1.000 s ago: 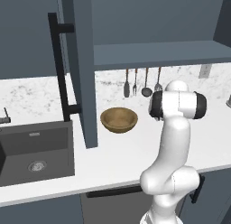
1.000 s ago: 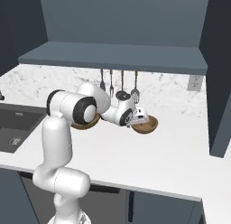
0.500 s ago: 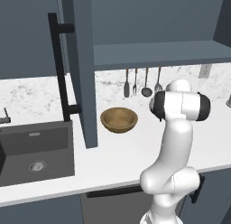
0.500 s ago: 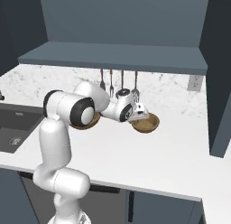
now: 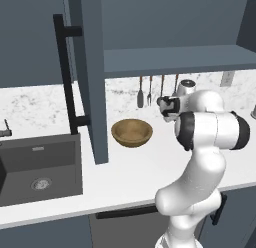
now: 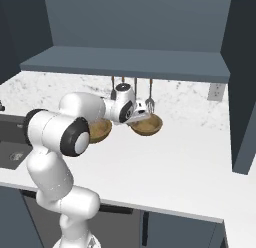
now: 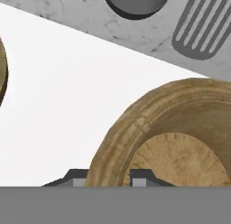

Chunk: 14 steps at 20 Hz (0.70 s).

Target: Pick up the bowls on the counter and stack them on top of one another in the open cabinet. Place the smaller bowl on top of the larger bowl.

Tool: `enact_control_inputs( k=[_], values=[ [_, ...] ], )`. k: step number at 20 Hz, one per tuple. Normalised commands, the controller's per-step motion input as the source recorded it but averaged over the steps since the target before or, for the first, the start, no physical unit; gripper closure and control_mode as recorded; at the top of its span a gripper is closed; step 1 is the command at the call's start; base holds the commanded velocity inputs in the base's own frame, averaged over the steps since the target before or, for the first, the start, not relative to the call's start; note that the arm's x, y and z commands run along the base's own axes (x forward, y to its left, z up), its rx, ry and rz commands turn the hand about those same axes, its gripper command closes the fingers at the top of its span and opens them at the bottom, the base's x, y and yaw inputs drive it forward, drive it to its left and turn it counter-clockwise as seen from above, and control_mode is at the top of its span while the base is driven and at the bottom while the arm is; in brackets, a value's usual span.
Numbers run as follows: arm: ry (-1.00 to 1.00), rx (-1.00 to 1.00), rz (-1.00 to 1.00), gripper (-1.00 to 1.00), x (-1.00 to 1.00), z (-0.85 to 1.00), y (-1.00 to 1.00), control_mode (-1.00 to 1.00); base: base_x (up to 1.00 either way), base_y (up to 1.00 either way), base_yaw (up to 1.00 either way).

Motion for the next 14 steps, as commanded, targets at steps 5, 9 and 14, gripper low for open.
enact_control_inputs(
  k=[5,9,14],
  values=[
    [0.00,0.02,0.13,1.00,-0.13,0.20,1.00,-1.00,0.00,0.00,0.00],
    [0.00,0.00,0.08,1.00,0.00,0.14,1.00,-1.00,0.00,0.00,0.00],
    [0.00,0.00,0.06,1.00,0.00,0.02,1.00,-1.00,0.00,0.00,0.00]
  ],
)
